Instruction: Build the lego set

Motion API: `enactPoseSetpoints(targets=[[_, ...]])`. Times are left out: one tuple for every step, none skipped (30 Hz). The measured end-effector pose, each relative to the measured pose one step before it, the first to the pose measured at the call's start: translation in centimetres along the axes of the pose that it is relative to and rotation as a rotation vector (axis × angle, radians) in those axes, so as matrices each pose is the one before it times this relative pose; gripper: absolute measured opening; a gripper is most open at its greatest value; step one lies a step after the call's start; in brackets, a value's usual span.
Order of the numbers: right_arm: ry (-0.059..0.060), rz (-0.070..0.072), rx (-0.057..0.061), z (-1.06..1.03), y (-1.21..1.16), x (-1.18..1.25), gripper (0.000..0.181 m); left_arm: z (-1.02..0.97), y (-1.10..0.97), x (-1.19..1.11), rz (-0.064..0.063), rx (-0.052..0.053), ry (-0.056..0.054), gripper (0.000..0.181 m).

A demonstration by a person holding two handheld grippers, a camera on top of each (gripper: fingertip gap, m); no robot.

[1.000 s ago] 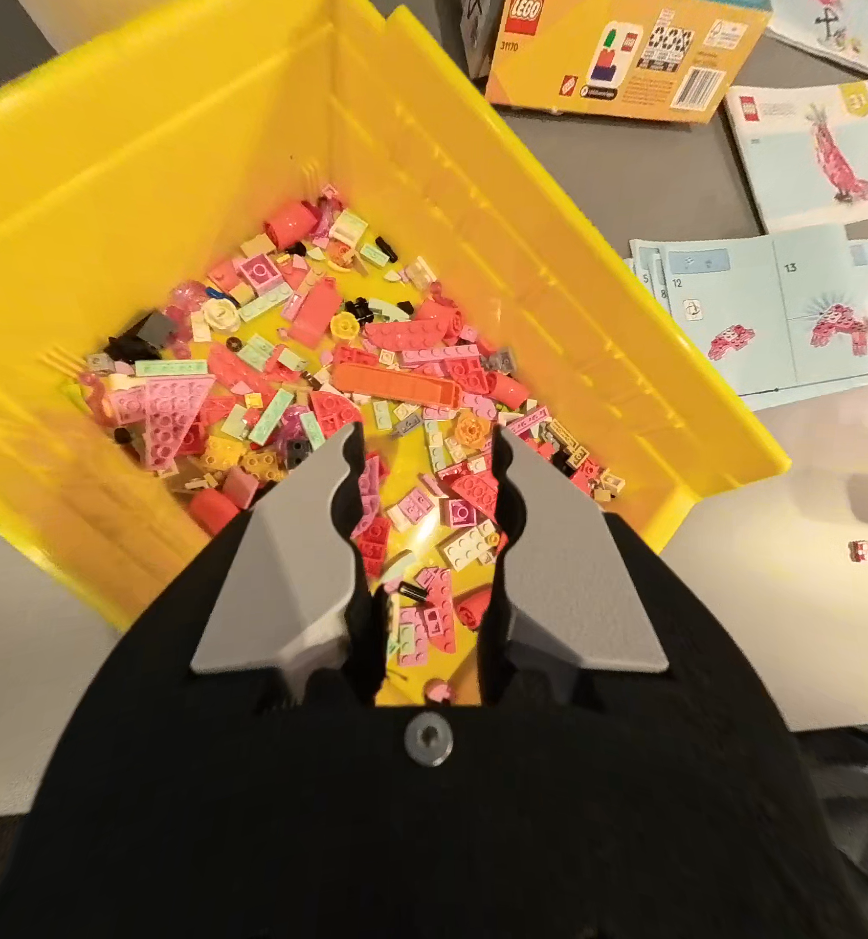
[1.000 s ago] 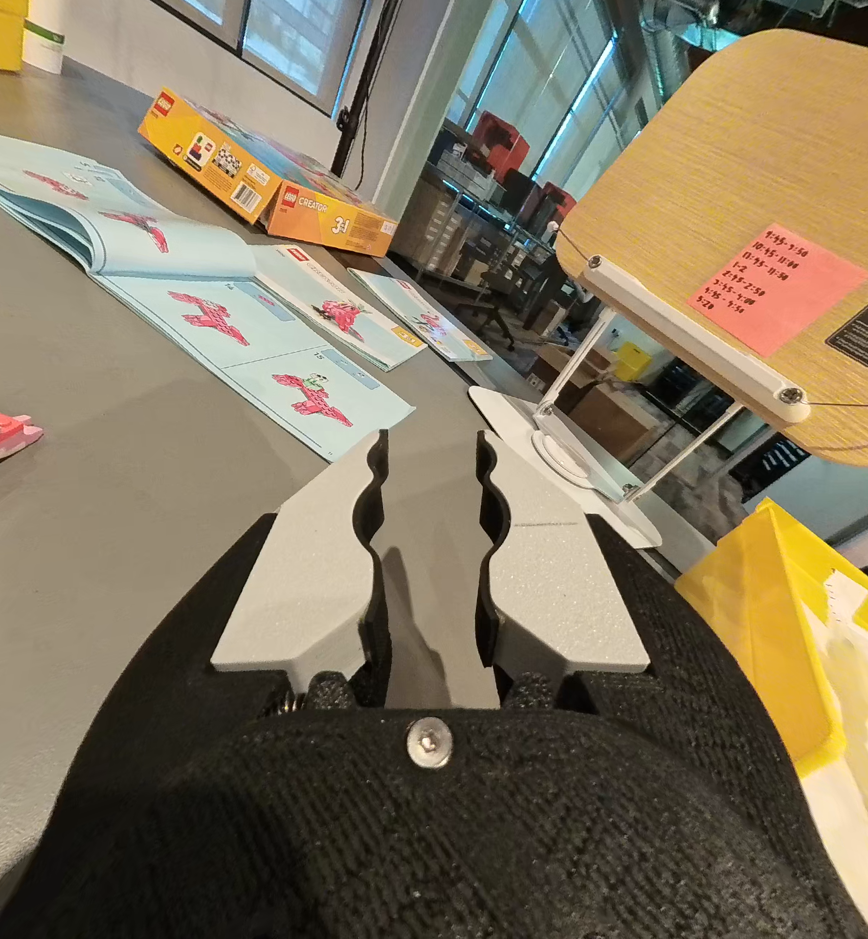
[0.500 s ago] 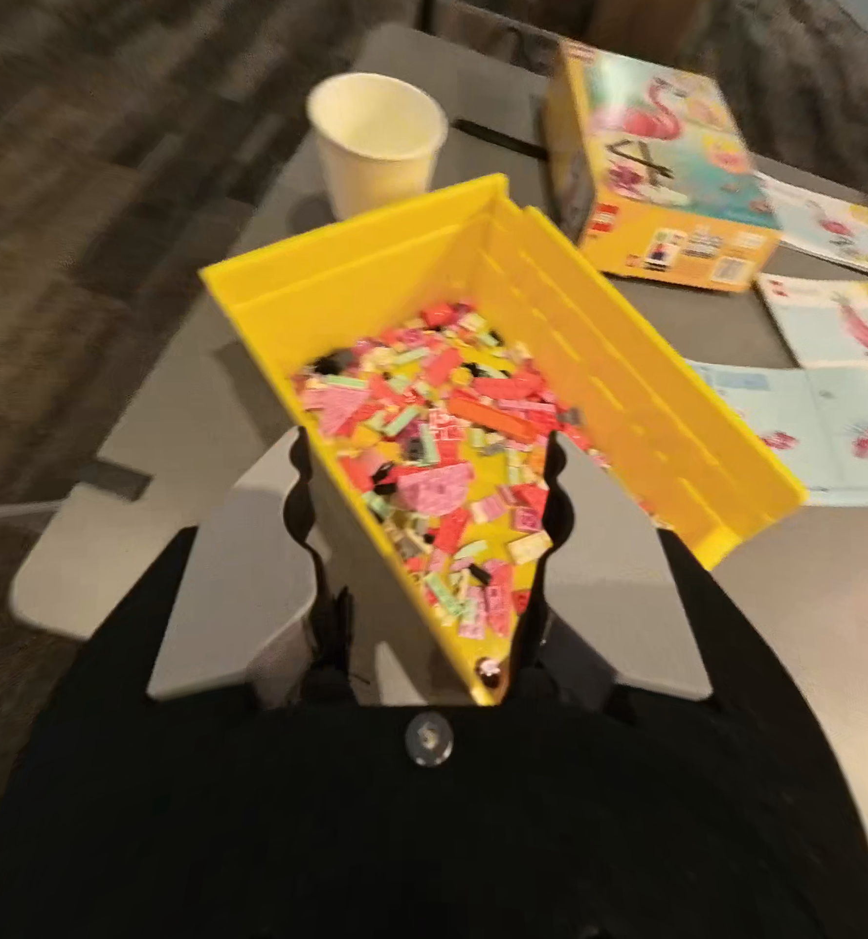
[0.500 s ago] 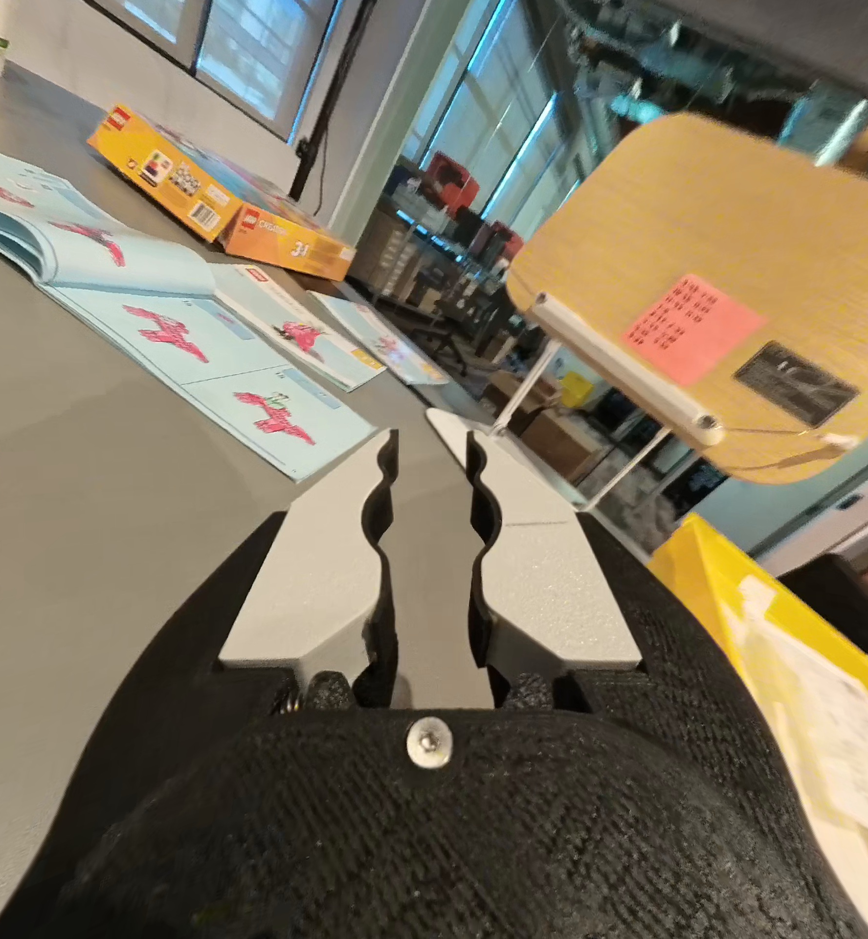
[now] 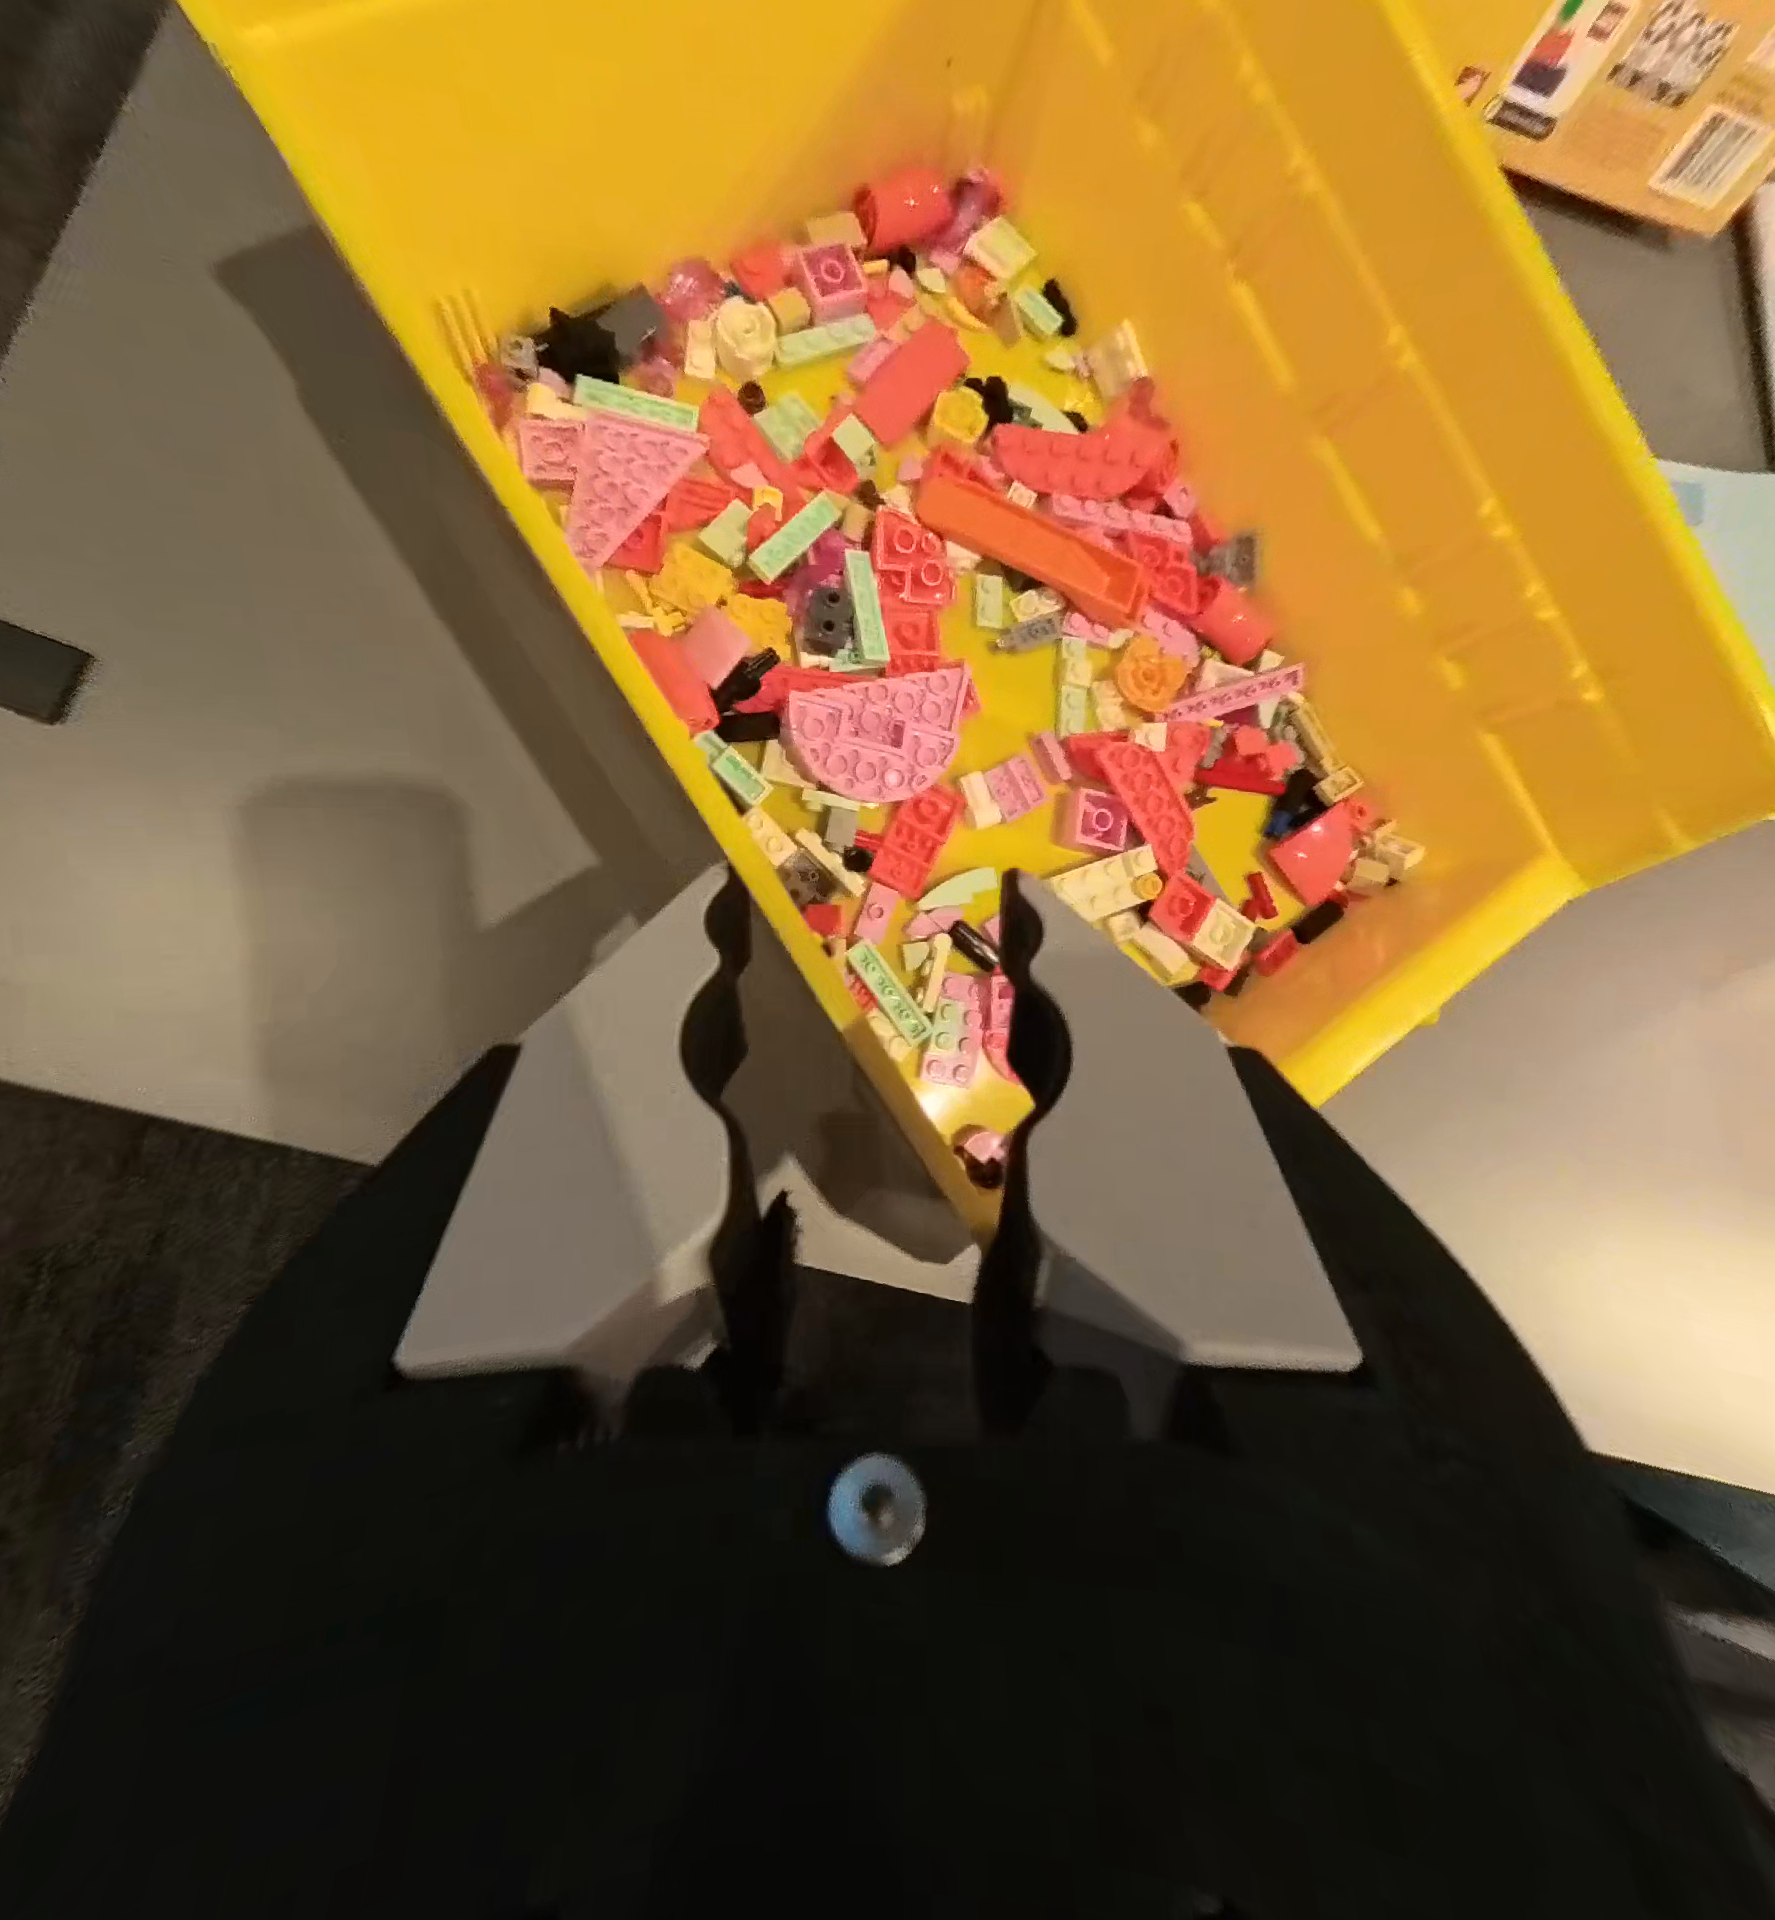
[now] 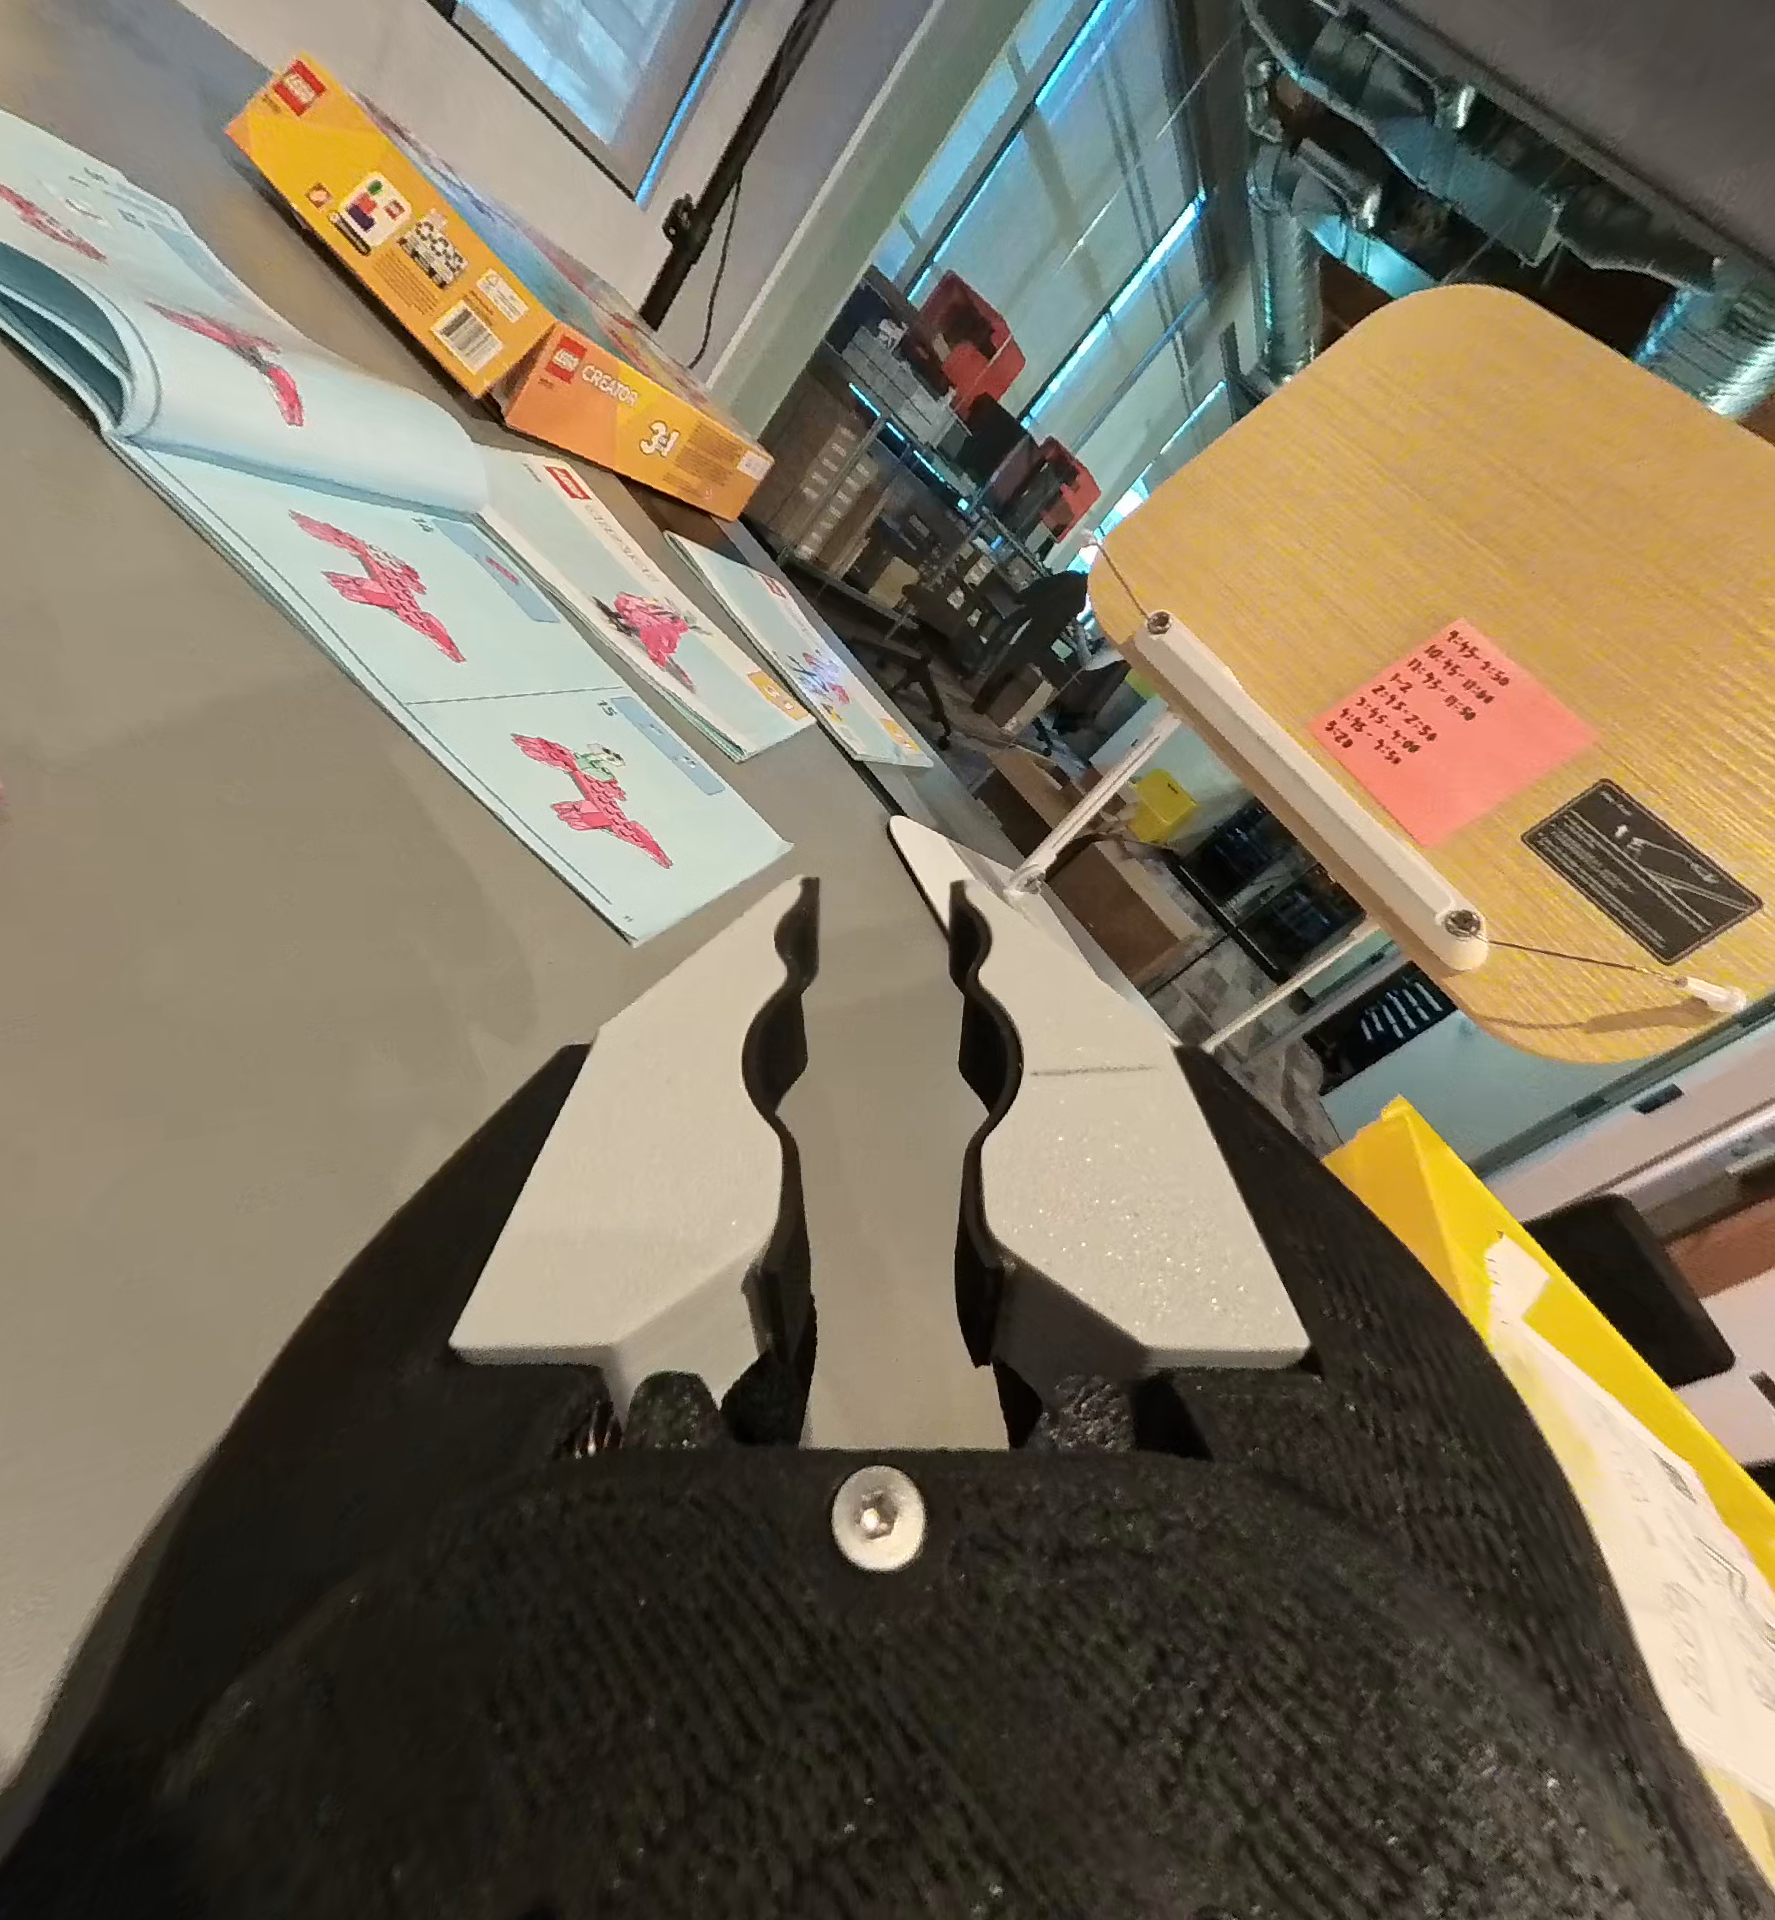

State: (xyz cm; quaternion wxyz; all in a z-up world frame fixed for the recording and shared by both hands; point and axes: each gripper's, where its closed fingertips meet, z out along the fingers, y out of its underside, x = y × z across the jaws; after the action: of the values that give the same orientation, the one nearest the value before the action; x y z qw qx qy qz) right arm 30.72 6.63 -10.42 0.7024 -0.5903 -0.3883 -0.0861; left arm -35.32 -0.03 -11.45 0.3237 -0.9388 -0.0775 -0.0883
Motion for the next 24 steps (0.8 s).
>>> enactPoseSetpoints(targets=[[-0.0060,0.0072,0.0114,-0.082,-0.179,-0.078,0.023,-0.017,0.020,0.017,0.0108,-0.0022,-0.0111,0.048],[-0.0023,0.0100,0.0073,-0.079,-0.100,0.028,0.024,-0.009,0.082,0.003,0.0025,-0.0051,-0.0084,0.048],[0.0004,0.0118,0.0034,-0.076,-0.001,0.107,0.024,-0.024,0.070,0.011,-0.0011,-0.0042,-0.0039,0.047],[0.0017,0.0141,0.0022,-0.058,0.028,0.145,0.024,-0.031,0.087,0.011,-0.0017,-0.0057,-0.0006,0.046],[0.0040,0.0154,0.0031,-0.051,0.002,0.205,0.024,-0.044,0.100,0.023,-0.0035,-0.0063,0.0008,0.045],[0.0052,0.0144,0.0038,-0.051,-0.003,0.207,0.024,-0.041,0.079,0.006,0.0025,-0.0061,-0.0013,0.044],[0.0049,0.0123,0.0031,-0.050,-0.008,0.187,0.024,-0.042,0.098,-0.008,0.0056,-0.0068,-0.0042,0.044],[0.0035,0.0099,0.0011,-0.041,0.009,0.136,0.024,-0.047,0.112,-0.011,0.0058,-0.0077,-0.0050,0.042],[0.0019,0.0069,-0.0009,-0.037,0.040,0.089,0.024,-0.043,0.122,-0.010,0.0107,-0.0084,-0.0061,0.040],[0.0024,0.0034,-0.0014,-0.014,0.033,0.065,0.024,-0.027,0.104,-0.027,0.0109,-0.0063,-0.0070,0.037],[0.0026,-0.0001,-0.0015,-0.011,0.030,0.032,0.024,-0.012,0.079,-0.016,0.0081,-0.0034,-0.0053,0.034],[0.0020,-0.0029,-0.0035,0.002,0.048,0.010,0.023,0.000,0.082,0.019,0.0068,0.0000,-0.0030,0.030],[0.0010,-0.0040,-0.0041,0.015,0.066,-0.019,0.023,0.012,0.094,0.070,0.0097,0.0001,-0.0014,0.025],[-0.0005,-0.0038,-0.0029,0.023,0.040,-0.035,0.023,0.010,0.082,0.108,0.0117,0.0021,-0.0020,0.021],[-0.0005,-0.0034,-0.0027,0.020,0.030,-0.048,0.022,0.033,0.080,0.122,0.0118,0.0037,-0.0029,0.016],[0.0005,-0.0035,-0.0026,0.012,0.038,-0.019,0.022,0.052,0.079,0.140,0.0083,0.0050,-0.0034,0.011],[0.0012,-0.0030,-0.0027,0.016,0.047,-0.002,0.022,0.083,0.050,0.138,0.0032,0.0076,-0.0039,0.006],[-0.0001,-0.0015,-0.0028,0.020,0.047,-0.014,0.022,0.072,0.058,0.281,0.0108,0.0070,0.0058,0.004],[-0.0006,-0.0007,-0.0025,0.018,0.041,-0.013,0.022,0.035,0.004,0.347,0.0033,0.0101,0.0078,0.004],[0.0000,-0.0008,-0.0017,0.005,0.025,-0.011,0.022,0.006,0.039,0.318,-0.0041,0.0057,0.0046,0.003],[-0.0003,-0.0008,-0.0019,0.013,0.030,-0.012,0.021,-0.017,0.080,0.277,0.0006,0.0029,-0.0002,0.003],[-0.0003,-0.0009,-0.0023,0.015,0.029,-0.019,0.021,-0.047,0.129,0.273,-0.0019,0.0011,-0.0023,0.002],[0.0004,-0.0017,-0.0019,0.008,0.030,-0.013,0.021,-0.097,0.209,0.308,-0.0026,-0.0035,-0.0038,0.003],[0.0008,-0.0020,-0.0025,0.004,0.038,-0.006,0.021,-0.142,0.295,0.366,-0.0016,-0.0070,-0.0033,0.003]])
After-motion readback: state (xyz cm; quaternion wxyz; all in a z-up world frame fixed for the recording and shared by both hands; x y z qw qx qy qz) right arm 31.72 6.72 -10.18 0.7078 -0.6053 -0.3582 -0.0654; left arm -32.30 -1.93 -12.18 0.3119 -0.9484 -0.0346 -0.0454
